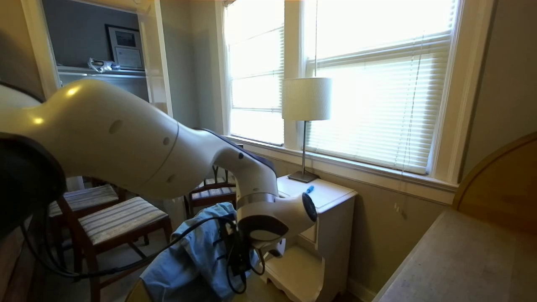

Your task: Move the cloth to the chest of drawers

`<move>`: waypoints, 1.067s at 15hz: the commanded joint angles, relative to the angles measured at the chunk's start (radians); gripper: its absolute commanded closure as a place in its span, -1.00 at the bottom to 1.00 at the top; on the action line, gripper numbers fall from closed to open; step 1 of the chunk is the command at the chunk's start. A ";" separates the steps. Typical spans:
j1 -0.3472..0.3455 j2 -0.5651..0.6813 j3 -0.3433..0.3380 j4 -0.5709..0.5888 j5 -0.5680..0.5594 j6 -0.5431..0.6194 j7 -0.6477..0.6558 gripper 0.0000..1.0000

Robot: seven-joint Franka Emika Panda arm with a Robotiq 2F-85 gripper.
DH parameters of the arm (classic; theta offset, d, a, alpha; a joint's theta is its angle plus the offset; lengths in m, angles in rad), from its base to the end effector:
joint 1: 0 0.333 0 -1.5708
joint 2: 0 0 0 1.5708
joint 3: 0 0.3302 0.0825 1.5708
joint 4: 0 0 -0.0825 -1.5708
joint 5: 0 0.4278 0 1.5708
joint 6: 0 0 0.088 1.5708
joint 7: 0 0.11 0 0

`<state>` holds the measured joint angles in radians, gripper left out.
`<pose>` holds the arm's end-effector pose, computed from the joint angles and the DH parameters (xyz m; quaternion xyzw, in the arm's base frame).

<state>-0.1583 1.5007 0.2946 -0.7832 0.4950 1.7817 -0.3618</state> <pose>0.7597 0.0545 -0.0424 -0.8997 -0.0284 0.1574 0.4061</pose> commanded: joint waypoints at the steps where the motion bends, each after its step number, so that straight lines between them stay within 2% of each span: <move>1: -0.023 0.000 -0.008 -0.005 0.044 0.040 0.082 -0.53; 4: -0.042 0.000 -0.005 0.000 0.043 0.031 0.114 -0.94; 5: -0.044 0.000 -0.001 0.003 0.033 0.000 0.104 -0.98; 11: -0.014 -0.002 0.019 0.019 0.011 -0.165 0.005 -1.00; 16: 0.018 -0.010 0.017 0.019 0.013 -0.248 -0.033 -1.00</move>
<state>-0.1521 1.4905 0.3086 -0.7801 0.5097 1.5862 -0.3693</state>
